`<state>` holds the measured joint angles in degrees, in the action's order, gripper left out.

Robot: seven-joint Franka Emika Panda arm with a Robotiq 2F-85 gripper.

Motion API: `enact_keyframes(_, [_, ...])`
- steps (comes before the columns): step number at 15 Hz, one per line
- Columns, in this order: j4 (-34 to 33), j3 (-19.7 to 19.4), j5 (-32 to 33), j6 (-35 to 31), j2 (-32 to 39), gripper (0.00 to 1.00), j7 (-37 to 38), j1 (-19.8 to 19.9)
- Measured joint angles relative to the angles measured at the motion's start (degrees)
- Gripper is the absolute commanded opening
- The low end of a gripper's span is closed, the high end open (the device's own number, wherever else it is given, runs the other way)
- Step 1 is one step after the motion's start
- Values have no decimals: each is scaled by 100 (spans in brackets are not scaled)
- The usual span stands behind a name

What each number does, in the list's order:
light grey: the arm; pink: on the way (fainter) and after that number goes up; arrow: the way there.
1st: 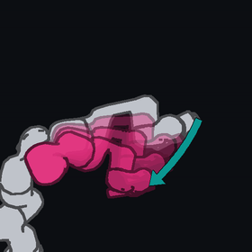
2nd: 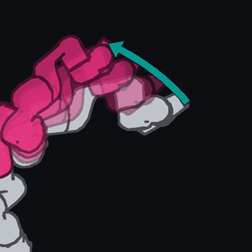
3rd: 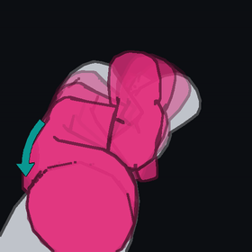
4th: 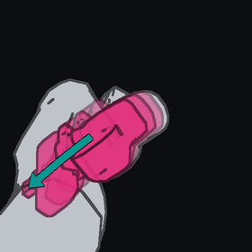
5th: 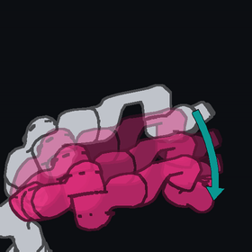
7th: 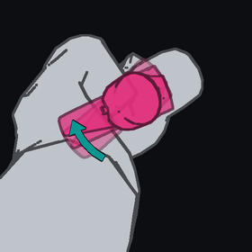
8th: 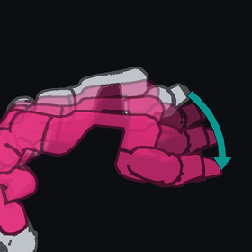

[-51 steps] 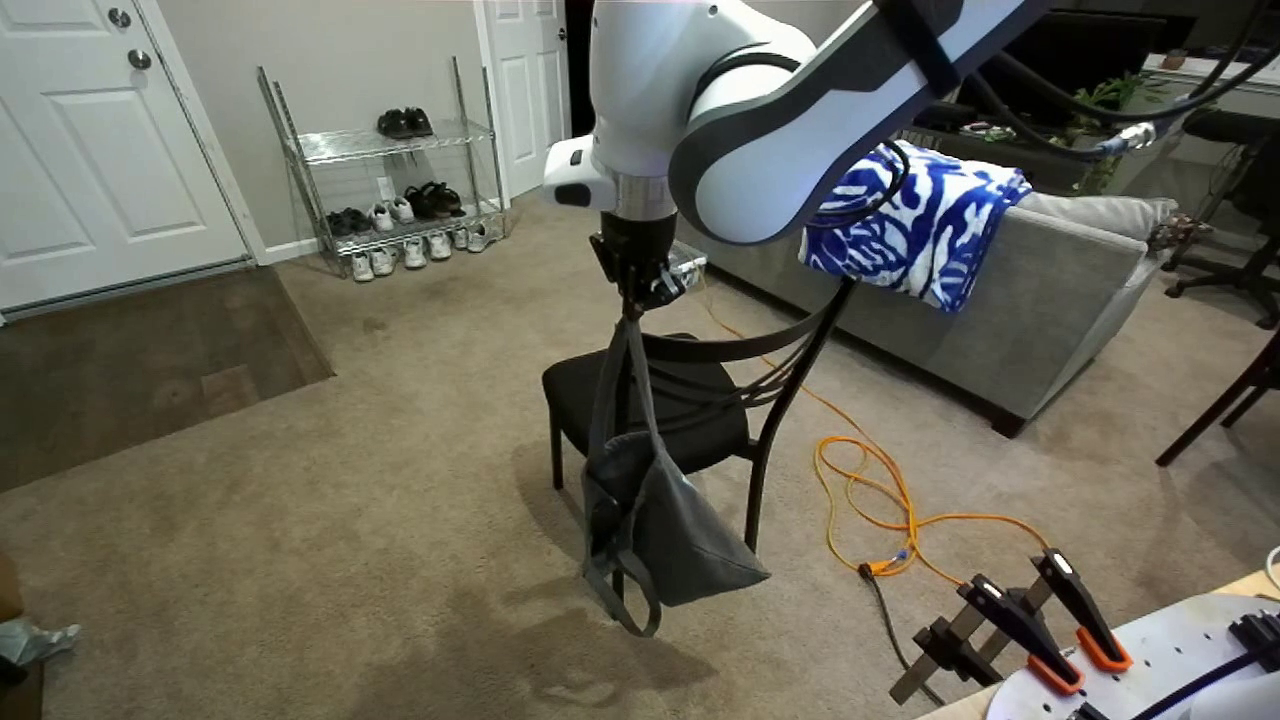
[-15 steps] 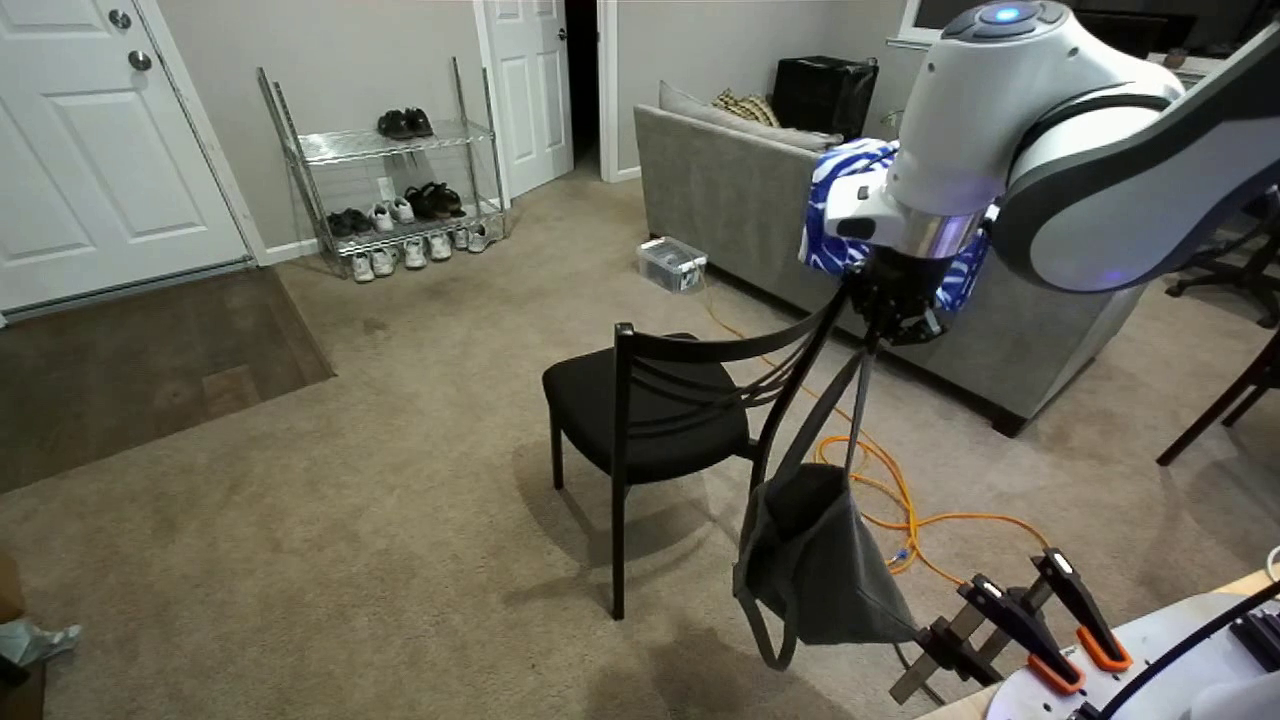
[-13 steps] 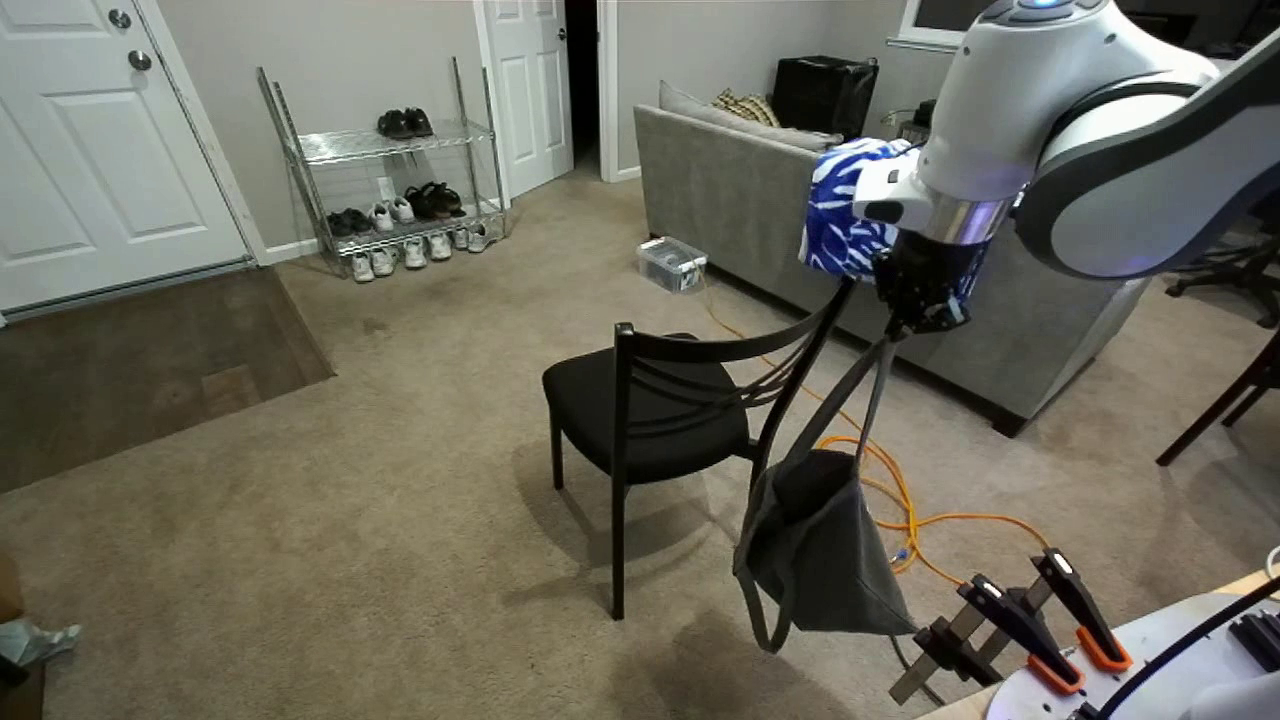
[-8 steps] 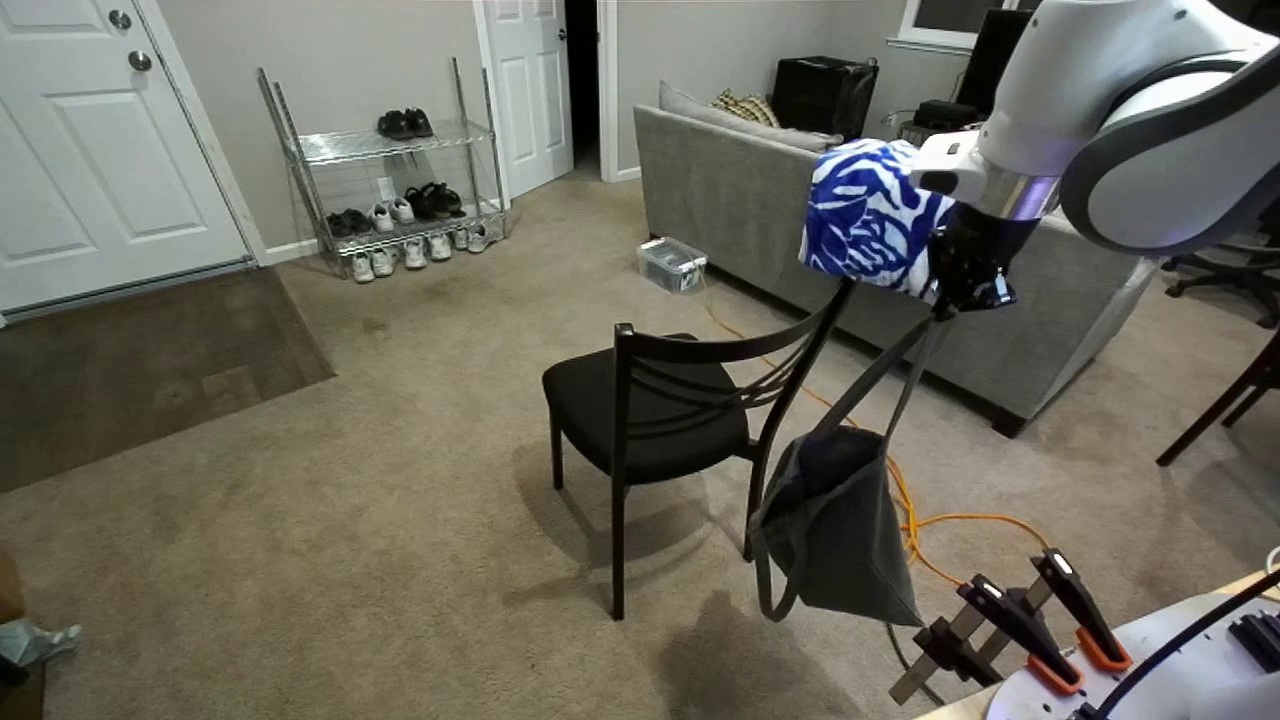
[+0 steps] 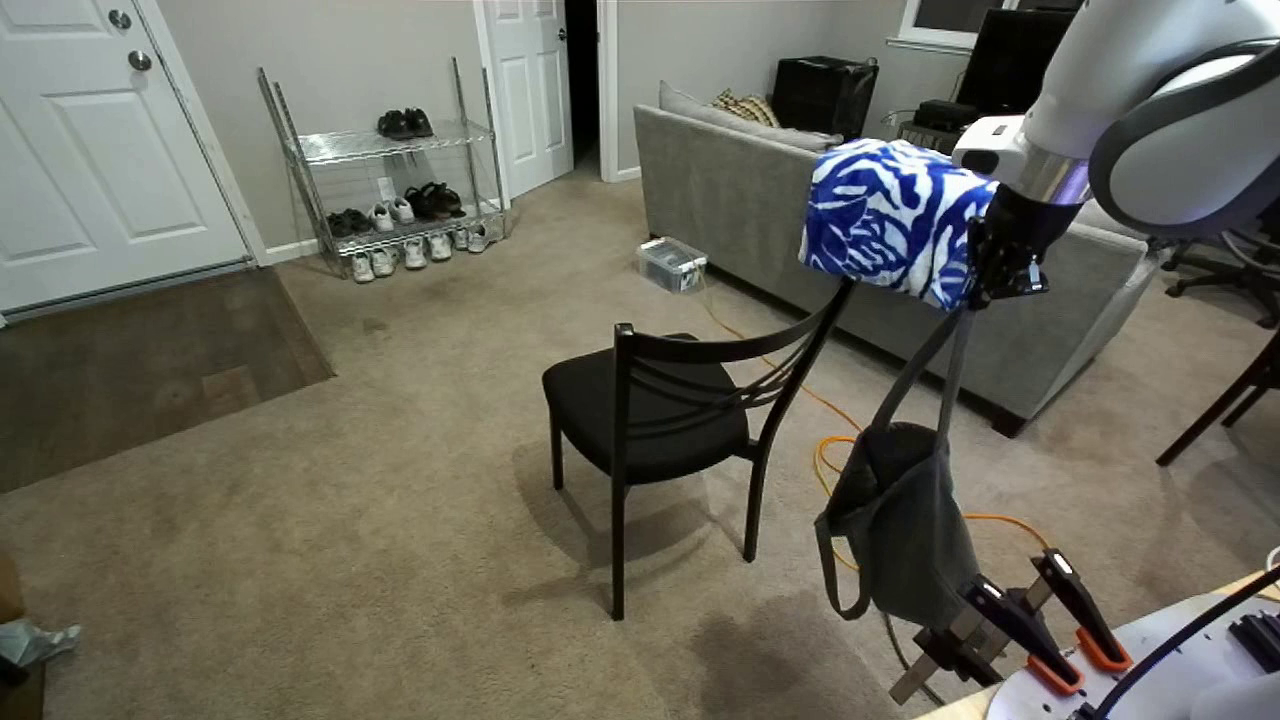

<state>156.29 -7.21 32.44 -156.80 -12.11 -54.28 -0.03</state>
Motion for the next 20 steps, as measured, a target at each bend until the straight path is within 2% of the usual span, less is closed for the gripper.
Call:
enact_keyframes(4, [15, -18, -120, 0, 0, 1, -6, 0])
enact_keyframes(5, [25, -19, -171, 0, 0, 4, -33, -1])
enact_keyframes(17, [49, -19, -263, 0, 0, 4, -73, -3])
enact_keyframes(20, [49, -13, -264, 1, 6, 1, -73, -1])
